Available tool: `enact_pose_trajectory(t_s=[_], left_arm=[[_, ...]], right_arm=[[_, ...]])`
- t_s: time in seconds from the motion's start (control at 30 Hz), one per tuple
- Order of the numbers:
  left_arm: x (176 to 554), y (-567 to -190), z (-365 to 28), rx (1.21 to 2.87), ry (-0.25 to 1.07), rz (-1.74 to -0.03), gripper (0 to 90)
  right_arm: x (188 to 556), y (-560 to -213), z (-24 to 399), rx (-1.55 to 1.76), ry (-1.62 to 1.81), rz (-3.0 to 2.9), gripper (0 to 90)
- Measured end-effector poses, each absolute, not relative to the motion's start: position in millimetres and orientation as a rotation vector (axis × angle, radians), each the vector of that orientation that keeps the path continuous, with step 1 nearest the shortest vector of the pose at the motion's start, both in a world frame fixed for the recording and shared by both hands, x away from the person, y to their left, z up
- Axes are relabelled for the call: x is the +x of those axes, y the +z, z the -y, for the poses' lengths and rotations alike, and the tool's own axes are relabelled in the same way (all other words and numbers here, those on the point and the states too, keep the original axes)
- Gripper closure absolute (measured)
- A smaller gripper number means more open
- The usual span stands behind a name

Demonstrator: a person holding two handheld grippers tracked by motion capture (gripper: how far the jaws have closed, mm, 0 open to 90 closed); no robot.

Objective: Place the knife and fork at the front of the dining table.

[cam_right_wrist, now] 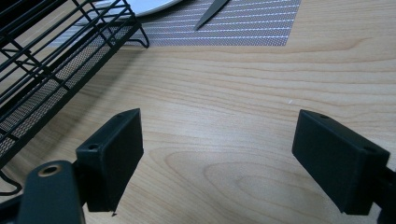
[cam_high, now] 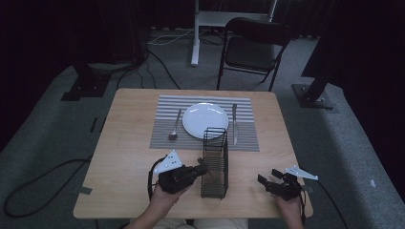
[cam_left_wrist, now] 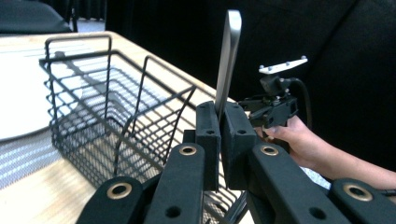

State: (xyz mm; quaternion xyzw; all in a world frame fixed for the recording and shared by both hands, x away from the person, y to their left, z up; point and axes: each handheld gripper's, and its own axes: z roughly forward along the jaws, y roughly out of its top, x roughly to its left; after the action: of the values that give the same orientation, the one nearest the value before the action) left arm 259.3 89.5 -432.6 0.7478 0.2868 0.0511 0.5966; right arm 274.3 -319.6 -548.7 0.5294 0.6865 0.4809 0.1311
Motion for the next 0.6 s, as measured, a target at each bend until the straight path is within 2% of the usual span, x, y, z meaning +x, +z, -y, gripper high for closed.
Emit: enact_pose_trajectory(t_s=[0.4, 0.43, 0.6], left_arm=[[263, -396, -107, 1.642, 0.166, -0.627, 86.5], [265, -384, -123, 1.595, 0.182, -0.626, 86.5], [265, -368, -145, 1.535, 0.215, -0.624, 86.5]], right_arm=[[274, -548, 321, 1.544, 1.407, -1.984, 15.7], [274, -548, 321, 1.546, 1.409, -1.981, 15.7], [274, -549, 321, 1.547, 1.407, -1.981, 15.7]])
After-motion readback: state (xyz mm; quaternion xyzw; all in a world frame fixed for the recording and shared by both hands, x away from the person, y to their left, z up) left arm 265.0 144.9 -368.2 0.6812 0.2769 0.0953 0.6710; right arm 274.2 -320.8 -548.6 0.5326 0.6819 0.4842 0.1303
